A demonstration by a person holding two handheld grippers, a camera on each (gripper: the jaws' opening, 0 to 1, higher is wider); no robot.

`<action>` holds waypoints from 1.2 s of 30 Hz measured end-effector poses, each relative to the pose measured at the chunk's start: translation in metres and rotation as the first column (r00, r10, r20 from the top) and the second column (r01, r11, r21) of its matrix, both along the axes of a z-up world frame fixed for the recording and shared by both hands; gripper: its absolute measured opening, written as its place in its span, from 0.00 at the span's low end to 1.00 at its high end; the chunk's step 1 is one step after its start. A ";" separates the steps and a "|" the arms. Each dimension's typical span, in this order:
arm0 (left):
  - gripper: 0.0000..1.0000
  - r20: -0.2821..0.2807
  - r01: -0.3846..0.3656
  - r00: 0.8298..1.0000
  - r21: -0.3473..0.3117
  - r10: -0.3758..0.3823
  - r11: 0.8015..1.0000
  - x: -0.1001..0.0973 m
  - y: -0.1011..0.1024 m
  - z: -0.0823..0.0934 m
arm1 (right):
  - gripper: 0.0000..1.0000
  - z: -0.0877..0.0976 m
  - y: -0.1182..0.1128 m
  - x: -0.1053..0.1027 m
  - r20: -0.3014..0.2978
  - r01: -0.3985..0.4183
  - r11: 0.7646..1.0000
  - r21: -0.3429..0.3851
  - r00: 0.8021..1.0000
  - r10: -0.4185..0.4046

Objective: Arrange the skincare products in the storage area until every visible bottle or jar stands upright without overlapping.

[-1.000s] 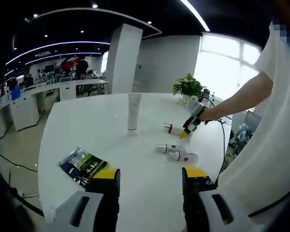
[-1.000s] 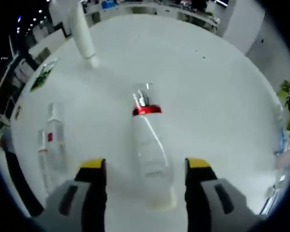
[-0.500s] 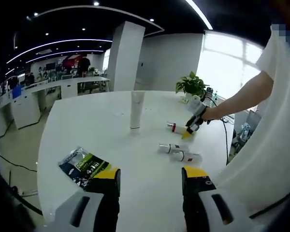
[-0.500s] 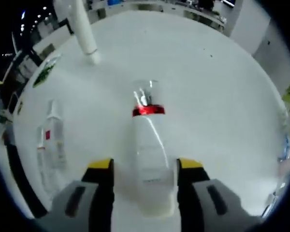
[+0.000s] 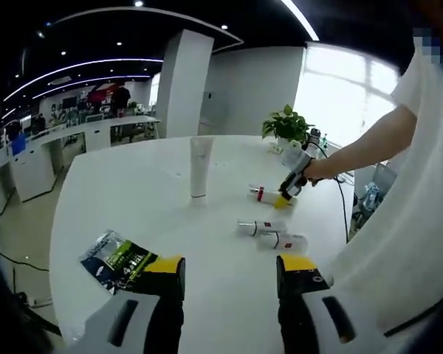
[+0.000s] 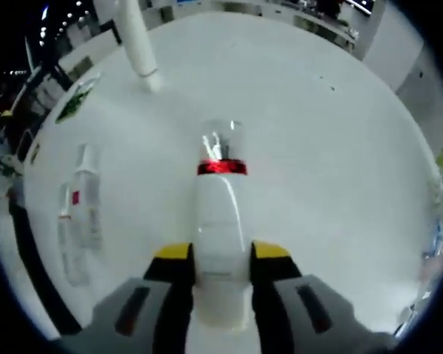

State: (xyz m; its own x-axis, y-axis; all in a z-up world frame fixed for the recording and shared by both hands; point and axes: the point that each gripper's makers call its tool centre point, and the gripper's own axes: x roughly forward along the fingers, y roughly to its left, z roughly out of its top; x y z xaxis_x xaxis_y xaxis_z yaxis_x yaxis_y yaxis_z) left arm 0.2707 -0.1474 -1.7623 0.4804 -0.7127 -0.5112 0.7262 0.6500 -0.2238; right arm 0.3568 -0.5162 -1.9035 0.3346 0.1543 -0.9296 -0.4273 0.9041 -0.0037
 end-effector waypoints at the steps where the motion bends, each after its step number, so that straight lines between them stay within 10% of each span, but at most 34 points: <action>1: 0.51 -0.002 0.000 1.000 -0.002 0.000 1.000 0.000 0.000 0.001 | 0.28 0.000 0.000 0.000 -0.002 -0.001 1.000 -0.001 1.000 0.001; 25: 0.51 -0.015 -0.039 0.999 -0.048 0.038 0.998 0.000 0.012 0.008 | 0.25 0.019 0.025 -0.005 0.057 0.042 0.991 0.125 0.997 -0.050; 36: 0.51 -0.018 -0.051 0.999 -0.076 0.049 0.996 -0.001 0.011 0.009 | 0.24 0.038 0.039 -0.005 0.069 0.178 0.932 0.314 0.975 -0.209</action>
